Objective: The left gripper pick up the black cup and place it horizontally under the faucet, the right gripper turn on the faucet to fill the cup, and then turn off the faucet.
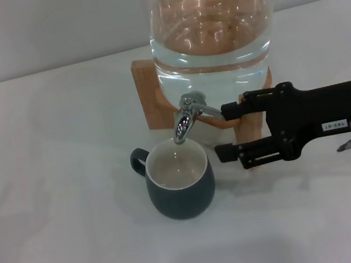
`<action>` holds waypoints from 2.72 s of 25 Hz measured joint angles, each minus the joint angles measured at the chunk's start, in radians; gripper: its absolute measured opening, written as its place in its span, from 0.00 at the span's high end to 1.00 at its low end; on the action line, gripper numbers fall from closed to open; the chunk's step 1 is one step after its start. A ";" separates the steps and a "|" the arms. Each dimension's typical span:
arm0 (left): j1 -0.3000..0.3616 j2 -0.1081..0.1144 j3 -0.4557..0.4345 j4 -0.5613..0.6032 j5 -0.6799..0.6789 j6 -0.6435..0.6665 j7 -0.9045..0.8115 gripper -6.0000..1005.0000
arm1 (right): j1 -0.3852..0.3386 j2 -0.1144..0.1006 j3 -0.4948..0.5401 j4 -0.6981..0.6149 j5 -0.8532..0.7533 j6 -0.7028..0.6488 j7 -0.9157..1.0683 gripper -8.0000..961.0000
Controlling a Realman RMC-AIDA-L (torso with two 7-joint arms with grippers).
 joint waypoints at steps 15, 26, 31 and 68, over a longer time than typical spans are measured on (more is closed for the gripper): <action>0.004 -0.001 0.000 0.000 0.007 -0.001 0.003 0.48 | 0.005 0.000 -0.039 -0.002 -0.002 -0.011 0.009 0.17; 0.002 0.002 0.000 0.000 0.018 -0.006 0.005 0.48 | 0.007 0.000 -0.086 -0.019 0.016 -0.002 0.009 0.17; 0.003 0.002 0.000 0.000 0.019 -0.014 0.007 0.48 | 0.008 0.000 -0.087 -0.028 0.022 -0.001 0.010 0.17; 0.000 -0.002 0.000 0.006 0.019 -0.017 0.014 0.48 | 0.024 0.000 -0.074 -0.015 -0.017 -0.020 0.011 0.17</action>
